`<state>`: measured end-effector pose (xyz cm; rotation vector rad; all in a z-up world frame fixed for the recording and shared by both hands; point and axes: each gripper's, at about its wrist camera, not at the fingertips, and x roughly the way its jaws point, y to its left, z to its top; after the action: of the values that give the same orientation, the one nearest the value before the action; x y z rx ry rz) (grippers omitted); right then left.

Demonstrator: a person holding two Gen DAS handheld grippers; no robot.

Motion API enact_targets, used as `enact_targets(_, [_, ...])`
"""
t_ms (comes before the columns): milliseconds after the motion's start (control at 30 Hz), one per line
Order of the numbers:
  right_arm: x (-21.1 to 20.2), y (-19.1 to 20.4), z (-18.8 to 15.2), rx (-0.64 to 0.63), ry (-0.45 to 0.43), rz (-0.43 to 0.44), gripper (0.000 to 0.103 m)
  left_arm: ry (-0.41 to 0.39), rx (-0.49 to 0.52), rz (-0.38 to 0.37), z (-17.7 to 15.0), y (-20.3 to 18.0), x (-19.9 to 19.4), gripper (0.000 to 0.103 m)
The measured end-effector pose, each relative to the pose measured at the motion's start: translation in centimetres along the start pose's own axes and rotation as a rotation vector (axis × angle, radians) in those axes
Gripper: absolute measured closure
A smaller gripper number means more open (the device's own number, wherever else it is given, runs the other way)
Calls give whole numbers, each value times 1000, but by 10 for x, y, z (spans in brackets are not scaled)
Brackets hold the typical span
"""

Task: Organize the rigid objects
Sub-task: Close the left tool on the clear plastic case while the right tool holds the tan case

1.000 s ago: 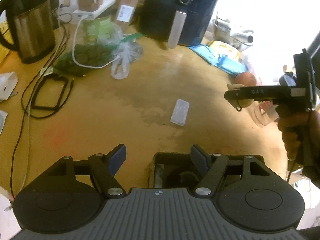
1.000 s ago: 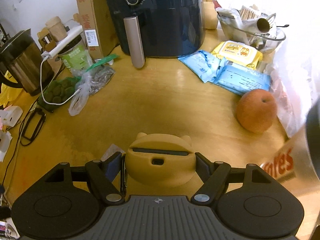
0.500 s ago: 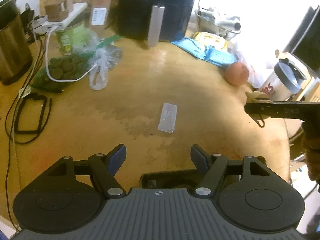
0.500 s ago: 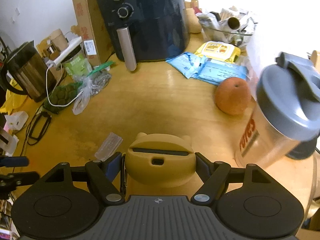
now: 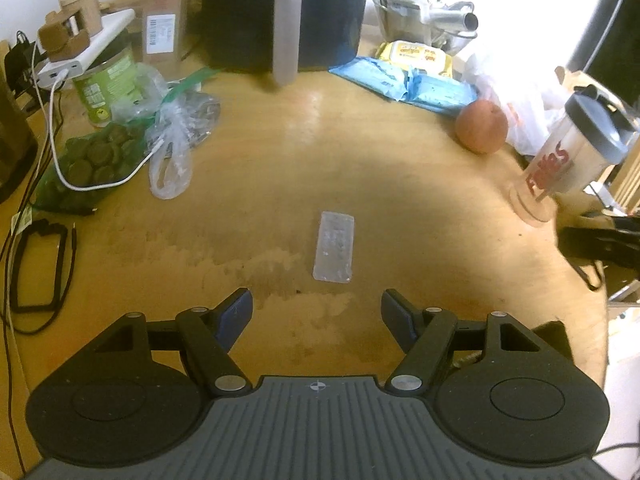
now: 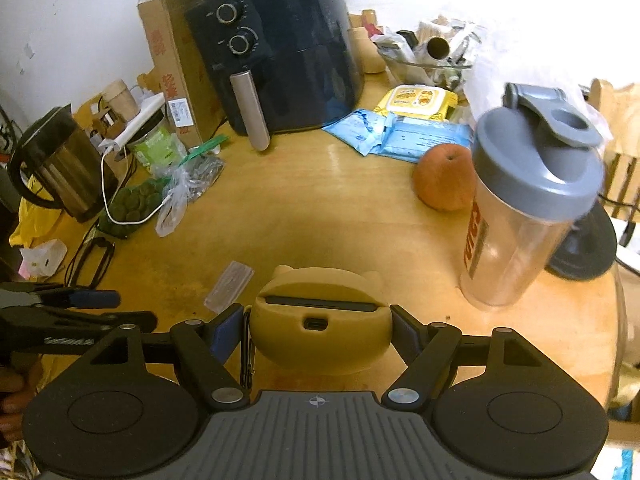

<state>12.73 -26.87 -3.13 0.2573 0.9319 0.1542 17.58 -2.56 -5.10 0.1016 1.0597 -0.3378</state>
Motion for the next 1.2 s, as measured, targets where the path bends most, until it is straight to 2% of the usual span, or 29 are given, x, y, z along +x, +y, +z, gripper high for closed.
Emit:
enact_targets(867, [-29,-14,-29,84,-21,-81,25,97,116,12,35,-17,81,35])
enact_targets(933, [-31,-16,-30,92,-24,-85,25,106,122,19,36,-18,89,36])
enact_targets(967, [-32,-17,-30,95,-25,-87,25,115,123,24,38,-17,93,42])
enact_targets(1133, [-34,-19,-32,107,-26,-97,25,166,119,22,40,-18,109,47])
enact_targets(1200, [-34,-19,-33,111,-26,-98,25,157,124,25,41,-19,109,52])
